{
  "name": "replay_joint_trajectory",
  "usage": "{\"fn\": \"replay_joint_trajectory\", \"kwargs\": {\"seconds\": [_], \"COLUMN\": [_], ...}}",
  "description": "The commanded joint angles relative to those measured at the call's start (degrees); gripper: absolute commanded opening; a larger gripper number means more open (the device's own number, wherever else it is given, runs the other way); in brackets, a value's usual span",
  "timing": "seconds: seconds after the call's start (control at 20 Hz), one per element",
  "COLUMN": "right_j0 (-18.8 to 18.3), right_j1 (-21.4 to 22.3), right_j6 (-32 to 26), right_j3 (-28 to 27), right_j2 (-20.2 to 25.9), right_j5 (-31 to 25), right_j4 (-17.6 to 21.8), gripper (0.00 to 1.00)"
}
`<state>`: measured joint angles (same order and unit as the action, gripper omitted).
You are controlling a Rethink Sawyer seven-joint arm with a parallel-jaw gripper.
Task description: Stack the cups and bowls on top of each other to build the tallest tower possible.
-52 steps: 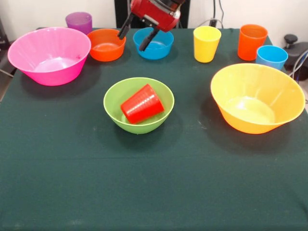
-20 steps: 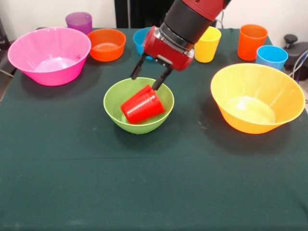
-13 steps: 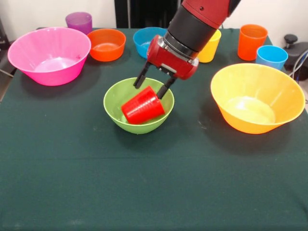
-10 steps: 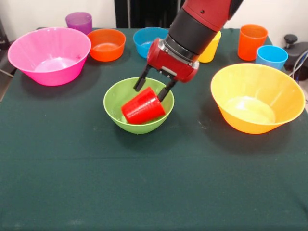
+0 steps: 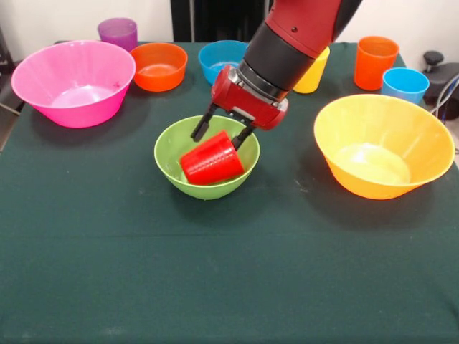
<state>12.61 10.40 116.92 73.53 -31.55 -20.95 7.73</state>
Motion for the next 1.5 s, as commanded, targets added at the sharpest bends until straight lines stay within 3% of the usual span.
{"fn": "replay_joint_trajectory", "kwargs": {"seconds": [0.05, 1.5], "right_j0": [-0.1, -1.8], "right_j1": [-2.4, -2.4], "right_j6": [7.0, 5.6], "right_j3": [-3.4, -2.5], "right_j2": [3.4, 5.0], "right_j5": [-1.3, 1.4], "right_j4": [-0.8, -0.4], "gripper": [1.0, 1.0]}}
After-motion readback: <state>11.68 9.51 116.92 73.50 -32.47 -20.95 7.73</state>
